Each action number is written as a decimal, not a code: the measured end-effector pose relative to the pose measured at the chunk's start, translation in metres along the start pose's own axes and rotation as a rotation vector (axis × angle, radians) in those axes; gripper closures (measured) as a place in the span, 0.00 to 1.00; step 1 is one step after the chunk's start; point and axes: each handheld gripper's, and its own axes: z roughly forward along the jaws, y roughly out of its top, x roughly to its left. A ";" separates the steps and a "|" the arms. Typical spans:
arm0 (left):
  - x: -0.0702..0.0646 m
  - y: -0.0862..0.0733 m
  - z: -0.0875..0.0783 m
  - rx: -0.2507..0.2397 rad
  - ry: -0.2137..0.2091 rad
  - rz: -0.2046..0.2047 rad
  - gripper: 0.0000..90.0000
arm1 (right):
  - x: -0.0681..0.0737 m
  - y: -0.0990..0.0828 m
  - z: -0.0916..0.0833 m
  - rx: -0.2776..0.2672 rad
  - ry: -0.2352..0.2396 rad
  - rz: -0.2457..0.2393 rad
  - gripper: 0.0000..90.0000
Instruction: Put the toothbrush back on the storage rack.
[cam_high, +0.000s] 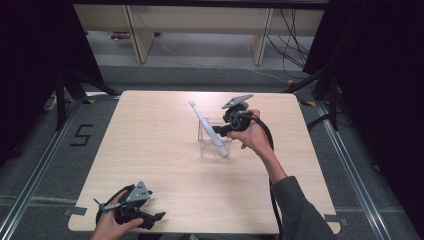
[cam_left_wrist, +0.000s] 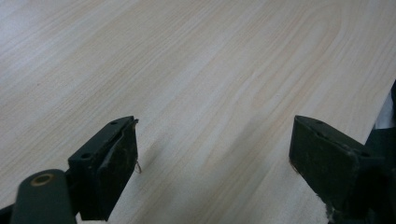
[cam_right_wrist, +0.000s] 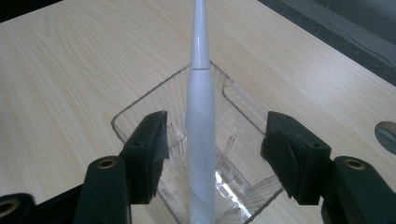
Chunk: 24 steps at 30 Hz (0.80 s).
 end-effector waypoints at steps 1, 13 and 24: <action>0.000 0.000 0.000 0.000 -0.001 -0.001 0.17 | 0.001 0.000 -0.001 0.007 0.006 0.017 0.43; 0.001 0.000 0.000 0.002 -0.003 0.000 0.17 | 0.003 -0.005 -0.015 -0.047 0.008 0.063 0.35; 0.000 0.000 0.000 -0.004 0.001 -0.002 0.17 | 0.000 -0.012 -0.023 -0.084 0.000 0.074 0.35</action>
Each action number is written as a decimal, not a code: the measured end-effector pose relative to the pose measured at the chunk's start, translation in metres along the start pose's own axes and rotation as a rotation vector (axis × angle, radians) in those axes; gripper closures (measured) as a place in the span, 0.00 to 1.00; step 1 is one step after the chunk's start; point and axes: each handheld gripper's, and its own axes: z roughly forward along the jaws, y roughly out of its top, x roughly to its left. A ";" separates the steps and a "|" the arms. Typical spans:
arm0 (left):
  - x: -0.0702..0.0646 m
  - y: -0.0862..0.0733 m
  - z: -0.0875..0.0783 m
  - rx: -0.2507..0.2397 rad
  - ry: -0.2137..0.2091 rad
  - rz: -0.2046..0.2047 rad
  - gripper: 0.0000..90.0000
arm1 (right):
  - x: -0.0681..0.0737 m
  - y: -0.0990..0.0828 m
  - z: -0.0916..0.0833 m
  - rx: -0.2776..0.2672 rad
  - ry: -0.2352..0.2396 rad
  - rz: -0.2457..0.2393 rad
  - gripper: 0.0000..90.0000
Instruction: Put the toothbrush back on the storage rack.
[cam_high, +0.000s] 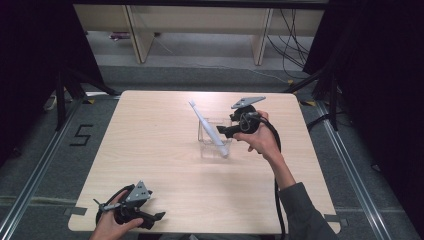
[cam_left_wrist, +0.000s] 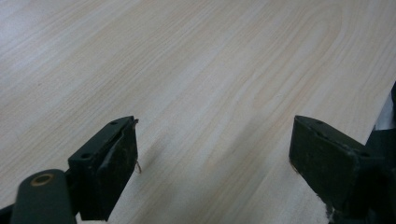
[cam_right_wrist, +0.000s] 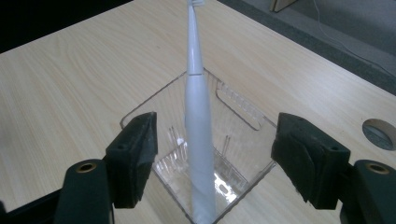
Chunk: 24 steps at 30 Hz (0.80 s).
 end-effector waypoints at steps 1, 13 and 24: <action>0.000 0.000 0.000 0.001 -0.001 0.001 0.17 | -0.001 0.000 -0.002 0.005 -0.001 -0.013 0.35; 0.000 0.000 0.000 -0.006 -0.003 -0.011 0.17 | -0.006 -0.009 -0.016 -0.010 -0.001 -0.005 0.34; 0.001 -0.001 0.000 -0.002 0.003 -0.007 0.17 | -0.008 -0.021 -0.027 -0.038 -0.005 0.013 0.33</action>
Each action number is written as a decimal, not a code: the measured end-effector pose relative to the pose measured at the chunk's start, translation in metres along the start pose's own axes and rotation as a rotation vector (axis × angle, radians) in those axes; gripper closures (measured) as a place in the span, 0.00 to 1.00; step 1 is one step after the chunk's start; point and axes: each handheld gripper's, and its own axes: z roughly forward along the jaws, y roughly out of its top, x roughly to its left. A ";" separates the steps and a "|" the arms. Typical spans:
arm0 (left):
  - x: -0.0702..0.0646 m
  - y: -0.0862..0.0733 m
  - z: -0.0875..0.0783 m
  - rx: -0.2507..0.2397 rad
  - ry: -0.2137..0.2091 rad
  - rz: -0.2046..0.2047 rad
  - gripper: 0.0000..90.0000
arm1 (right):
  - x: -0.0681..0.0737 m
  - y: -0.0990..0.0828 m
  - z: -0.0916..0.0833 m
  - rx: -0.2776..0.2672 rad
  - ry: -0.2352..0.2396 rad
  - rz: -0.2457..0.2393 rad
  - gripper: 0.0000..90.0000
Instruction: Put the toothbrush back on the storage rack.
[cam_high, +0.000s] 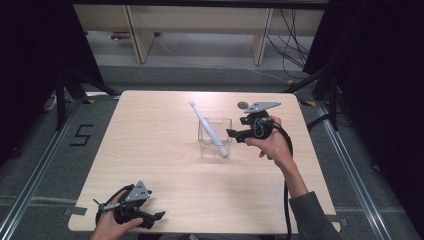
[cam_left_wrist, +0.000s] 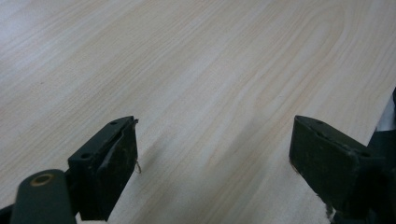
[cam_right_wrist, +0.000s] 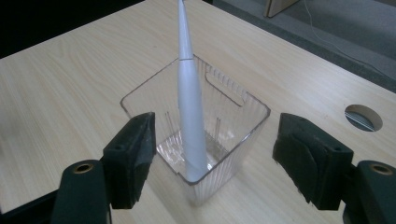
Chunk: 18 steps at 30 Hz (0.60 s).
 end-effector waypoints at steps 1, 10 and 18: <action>0.000 0.000 0.000 -0.001 -0.001 -0.005 0.17 | -0.002 -0.003 -0.002 -0.007 0.001 -0.010 0.33; -0.001 0.000 0.000 -0.008 -0.010 -0.008 0.17 | -0.004 -0.013 -0.009 0.000 0.002 0.020 0.33; -0.001 0.000 -0.001 -0.001 -0.001 0.000 0.17 | -0.004 -0.021 -0.011 -0.011 -0.002 0.012 0.31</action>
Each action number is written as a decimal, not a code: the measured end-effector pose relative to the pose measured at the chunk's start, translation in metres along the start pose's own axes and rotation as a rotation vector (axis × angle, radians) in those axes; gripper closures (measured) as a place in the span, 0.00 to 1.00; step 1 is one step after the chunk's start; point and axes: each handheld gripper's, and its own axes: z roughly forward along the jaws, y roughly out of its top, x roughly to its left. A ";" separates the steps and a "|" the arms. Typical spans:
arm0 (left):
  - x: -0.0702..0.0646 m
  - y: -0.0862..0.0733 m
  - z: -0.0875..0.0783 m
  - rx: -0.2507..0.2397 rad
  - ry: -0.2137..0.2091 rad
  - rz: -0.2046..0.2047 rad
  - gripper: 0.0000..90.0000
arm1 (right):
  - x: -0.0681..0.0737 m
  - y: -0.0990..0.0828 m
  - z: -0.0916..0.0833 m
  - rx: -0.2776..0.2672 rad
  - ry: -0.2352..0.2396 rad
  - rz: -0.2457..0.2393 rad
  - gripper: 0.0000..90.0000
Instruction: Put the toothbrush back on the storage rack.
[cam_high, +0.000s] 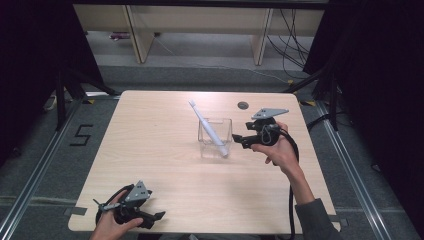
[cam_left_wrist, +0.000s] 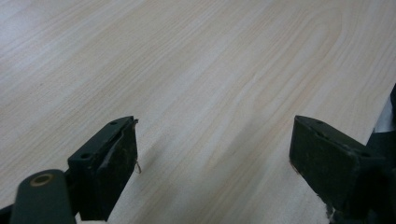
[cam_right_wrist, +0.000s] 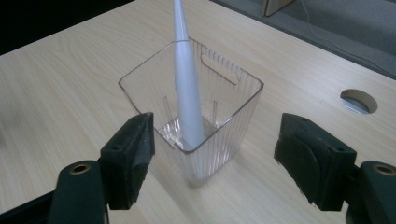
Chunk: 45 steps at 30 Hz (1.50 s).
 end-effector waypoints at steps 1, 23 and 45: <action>0.000 0.000 0.000 -0.002 0.000 -0.002 0.17 | 0.001 -0.001 -0.001 0.009 0.003 0.017 0.31; 0.000 0.000 -0.002 0.005 0.003 0.014 0.17 | 0.005 -0.027 -0.008 0.001 -0.010 0.040 0.25; 0.000 0.000 -0.002 0.005 0.002 0.009 0.17 | 0.011 -0.064 0.003 0.026 0.009 0.094 0.21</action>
